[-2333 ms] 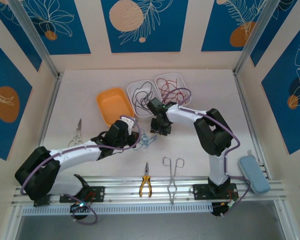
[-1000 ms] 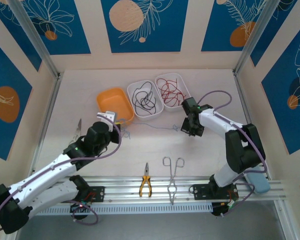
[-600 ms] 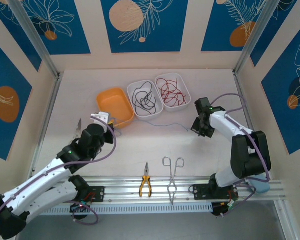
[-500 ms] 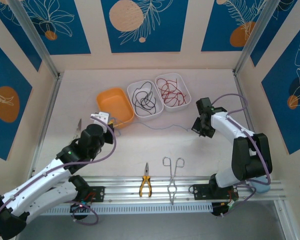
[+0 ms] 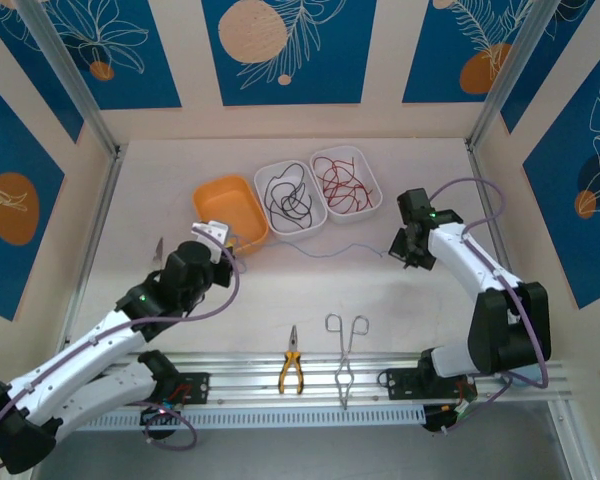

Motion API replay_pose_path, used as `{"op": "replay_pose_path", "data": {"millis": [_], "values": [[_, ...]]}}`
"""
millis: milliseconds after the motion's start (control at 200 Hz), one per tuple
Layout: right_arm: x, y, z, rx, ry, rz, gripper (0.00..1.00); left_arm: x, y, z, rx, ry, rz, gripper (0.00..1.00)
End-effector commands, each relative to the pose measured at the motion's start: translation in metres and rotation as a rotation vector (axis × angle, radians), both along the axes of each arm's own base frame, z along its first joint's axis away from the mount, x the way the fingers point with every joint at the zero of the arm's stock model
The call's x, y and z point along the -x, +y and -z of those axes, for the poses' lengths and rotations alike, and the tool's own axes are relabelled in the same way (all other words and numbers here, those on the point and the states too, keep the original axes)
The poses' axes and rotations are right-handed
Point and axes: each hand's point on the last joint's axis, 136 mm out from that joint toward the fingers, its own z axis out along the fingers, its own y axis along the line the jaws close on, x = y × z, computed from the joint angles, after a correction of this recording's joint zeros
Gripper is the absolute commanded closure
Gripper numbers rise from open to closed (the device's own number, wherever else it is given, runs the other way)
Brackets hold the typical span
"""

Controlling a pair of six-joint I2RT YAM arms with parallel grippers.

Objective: Untangle the cables

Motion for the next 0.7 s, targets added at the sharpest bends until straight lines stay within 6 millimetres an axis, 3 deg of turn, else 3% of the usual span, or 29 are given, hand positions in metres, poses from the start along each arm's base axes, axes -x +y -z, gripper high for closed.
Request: {"op": "replay_pose_path", "data": {"millis": [0, 180, 350, 500, 695], "values": [[-0.001, -0.015, -0.043, 0.065, -0.077, 0.008, 1.00, 0.010, -0.017, 0.022, -0.025, 0.117, 0.115, 1.00], [-0.004, -0.021, -0.118, 0.091, -0.249, -0.017, 1.00, 0.022, -0.040, 0.064, -0.005, 0.273, 0.211, 0.98], [-0.005, -0.019, -0.196, 0.091, -0.439, -0.061, 1.00, 0.019, -0.049, 0.091, 0.006, 0.325, 0.215, 0.94], [-0.007, -0.004, -0.263, 0.060, -0.611, -0.141, 1.00, 0.011, -0.057, 0.108, 0.010, 0.340, 0.210, 0.79], [-0.007, 0.020, -0.333, 0.041, -0.783, -0.257, 1.00, 0.009, -0.063, 0.124, 0.010, 0.376, 0.214, 0.75]]}}
